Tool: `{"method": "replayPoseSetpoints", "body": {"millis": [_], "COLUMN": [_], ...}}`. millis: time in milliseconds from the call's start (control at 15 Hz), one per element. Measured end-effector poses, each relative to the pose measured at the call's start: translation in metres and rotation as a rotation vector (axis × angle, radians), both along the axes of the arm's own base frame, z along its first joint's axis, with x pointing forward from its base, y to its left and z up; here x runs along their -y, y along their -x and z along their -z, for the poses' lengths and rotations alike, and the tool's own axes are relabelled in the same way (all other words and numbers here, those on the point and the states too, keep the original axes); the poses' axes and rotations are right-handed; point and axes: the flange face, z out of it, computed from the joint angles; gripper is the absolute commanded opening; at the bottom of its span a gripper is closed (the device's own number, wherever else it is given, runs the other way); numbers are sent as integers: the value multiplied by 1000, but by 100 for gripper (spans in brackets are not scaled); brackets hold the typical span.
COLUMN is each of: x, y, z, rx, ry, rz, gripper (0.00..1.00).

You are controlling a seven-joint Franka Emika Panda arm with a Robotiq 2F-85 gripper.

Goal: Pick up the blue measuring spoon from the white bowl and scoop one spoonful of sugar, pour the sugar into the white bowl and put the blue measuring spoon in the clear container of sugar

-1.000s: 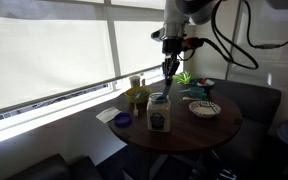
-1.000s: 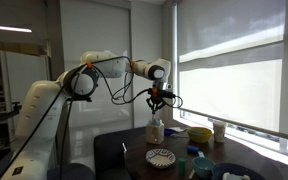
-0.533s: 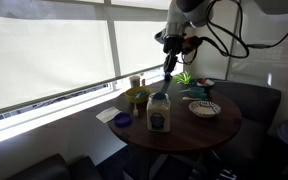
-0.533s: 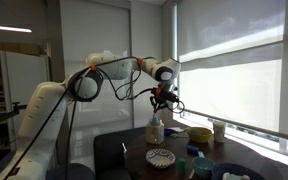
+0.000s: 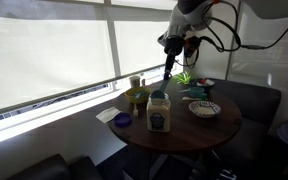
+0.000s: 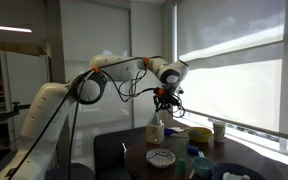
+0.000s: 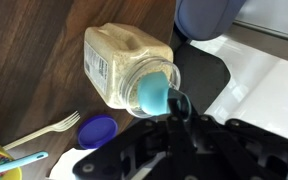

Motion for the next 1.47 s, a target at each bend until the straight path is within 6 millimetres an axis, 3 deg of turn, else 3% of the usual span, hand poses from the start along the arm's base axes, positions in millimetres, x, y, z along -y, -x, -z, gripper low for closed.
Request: {"method": "replayPoseSetpoints", "body": {"millis": [933,1467], "x": [59,147], "y": [0,24], "z": [-16,-28], "rx": [-103,-149], "ry": [-277,-490], "rz": [127,207], "gripper": [2,2]}}
